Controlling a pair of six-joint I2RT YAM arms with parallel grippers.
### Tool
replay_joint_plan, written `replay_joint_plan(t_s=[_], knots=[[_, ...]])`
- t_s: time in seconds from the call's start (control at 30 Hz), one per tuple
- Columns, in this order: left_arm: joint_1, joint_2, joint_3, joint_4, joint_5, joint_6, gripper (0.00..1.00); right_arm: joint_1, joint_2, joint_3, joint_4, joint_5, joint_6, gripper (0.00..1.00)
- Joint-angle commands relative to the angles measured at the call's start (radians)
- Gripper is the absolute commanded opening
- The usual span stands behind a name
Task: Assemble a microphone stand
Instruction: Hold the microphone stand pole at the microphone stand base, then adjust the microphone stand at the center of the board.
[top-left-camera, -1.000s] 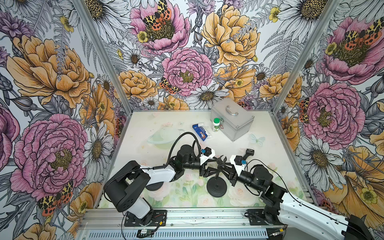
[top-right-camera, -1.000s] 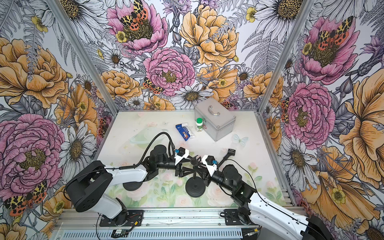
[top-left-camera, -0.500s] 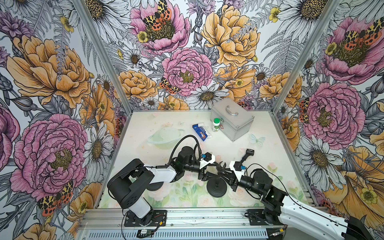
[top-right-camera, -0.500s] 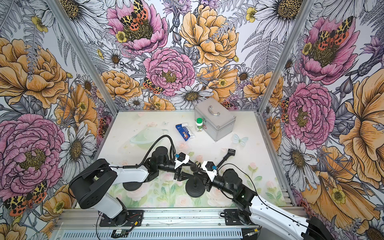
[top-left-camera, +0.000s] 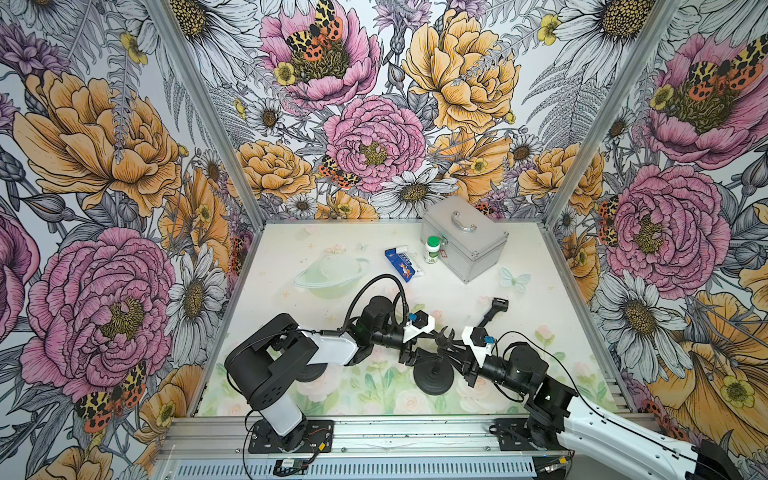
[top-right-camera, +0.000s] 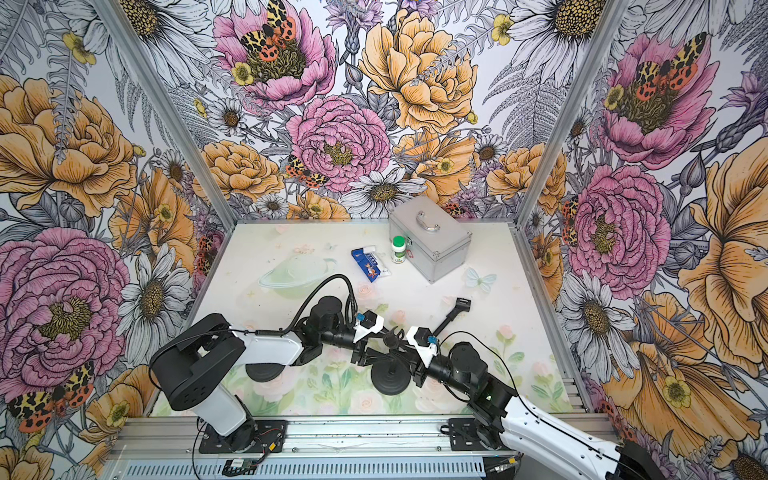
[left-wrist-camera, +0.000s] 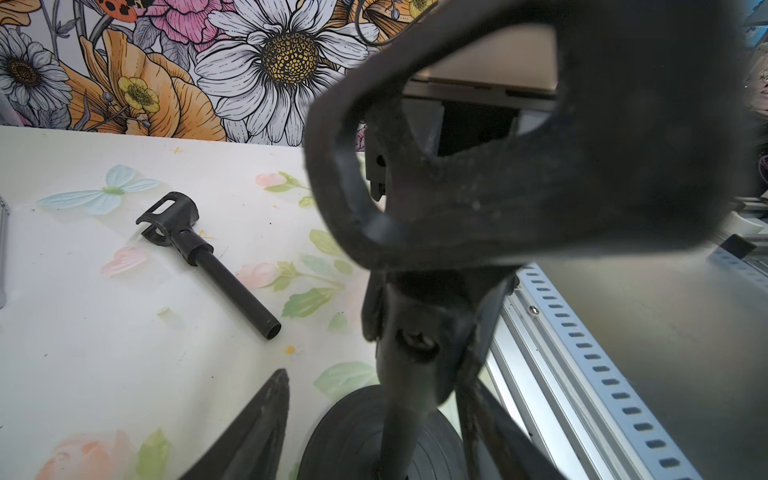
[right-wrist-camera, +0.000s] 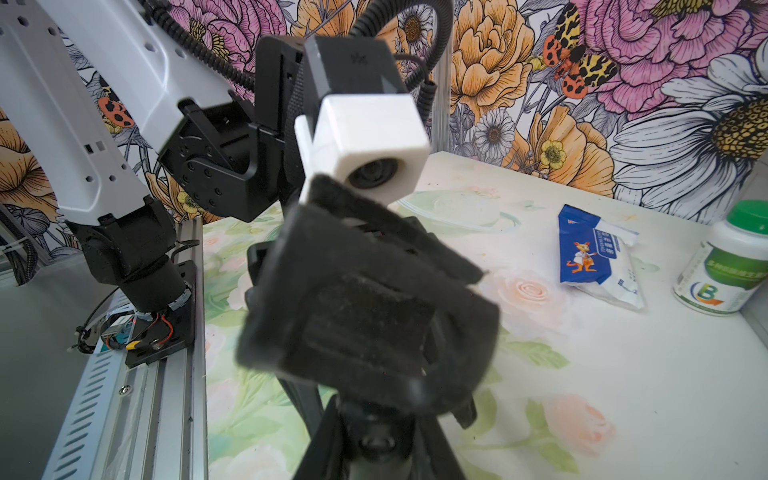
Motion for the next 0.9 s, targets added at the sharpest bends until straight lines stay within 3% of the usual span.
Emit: replay_joint_plan(t_s=[0.0, 0.27, 0.37, 0.5, 0.67, 0.87], knots=[[-0.008, 0.020, 0.030, 0.023, -0.024, 0.010, 0.63, 0.009, 0.039, -0.009, 0.053, -0.037, 0.022, 0.01], [-0.018, 0.032, 0.040, 0.024, -0.025, 0.010, 0.62, 0.019, 0.016, -0.024, 0.069, -0.019, 0.031, 0.00], [-0.022, 0.038, 0.043, 0.022, -0.026, 0.016, 0.51, 0.024, 0.000, -0.033, 0.031, -0.019, 0.028, 0.00], [-0.020, 0.030, 0.035, 0.022, -0.036, 0.027, 0.46, 0.029, -0.046, -0.036, -0.041, -0.004, 0.013, 0.01], [-0.004, -0.009, 0.008, 0.012, -0.117, 0.076, 0.30, 0.032, -0.087, -0.034, -0.053, 0.015, 0.001, 0.02], [0.029, -0.046, -0.024, 0.008, -0.144, 0.106, 0.16, 0.033, 0.031, -0.022, 0.060, 0.004, -0.012, 0.02]])
